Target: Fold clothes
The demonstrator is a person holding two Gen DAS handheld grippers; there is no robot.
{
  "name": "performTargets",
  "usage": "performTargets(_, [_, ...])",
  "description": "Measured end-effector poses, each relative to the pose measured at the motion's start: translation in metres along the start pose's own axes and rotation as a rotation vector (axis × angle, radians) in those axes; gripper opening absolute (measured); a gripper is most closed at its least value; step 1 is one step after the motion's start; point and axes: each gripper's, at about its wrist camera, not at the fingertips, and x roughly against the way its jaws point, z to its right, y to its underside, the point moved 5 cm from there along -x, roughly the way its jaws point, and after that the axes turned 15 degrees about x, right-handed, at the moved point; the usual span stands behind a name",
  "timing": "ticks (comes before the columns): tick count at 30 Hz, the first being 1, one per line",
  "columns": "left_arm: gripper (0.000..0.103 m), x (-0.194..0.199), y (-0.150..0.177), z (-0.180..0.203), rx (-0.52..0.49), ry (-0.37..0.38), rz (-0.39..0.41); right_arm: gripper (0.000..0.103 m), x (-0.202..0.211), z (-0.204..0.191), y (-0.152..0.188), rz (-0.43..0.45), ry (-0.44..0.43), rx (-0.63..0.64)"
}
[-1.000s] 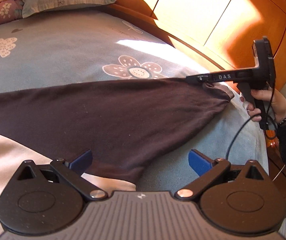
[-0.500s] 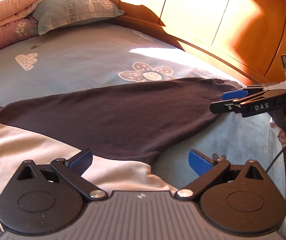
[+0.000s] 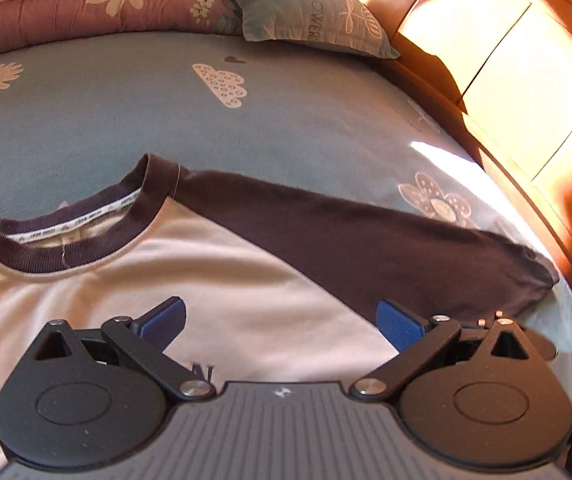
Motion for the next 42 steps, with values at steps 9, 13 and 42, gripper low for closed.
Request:
performTargets(9, [0.100,-0.086,-0.069,-0.020,0.134,-0.047,0.086,0.103,0.004,-0.008,0.008,0.026,0.033,0.069])
performTargets(13, [0.100,-0.104,-0.083,-0.004,0.043,-0.127,0.098,0.103,0.005,-0.008,0.007,0.030,0.036,0.078])
performTargets(42, [0.102,-0.027,-0.049,0.009,0.095,-0.050,0.035,0.103,0.008,0.003,0.006,0.064,0.047,0.009])
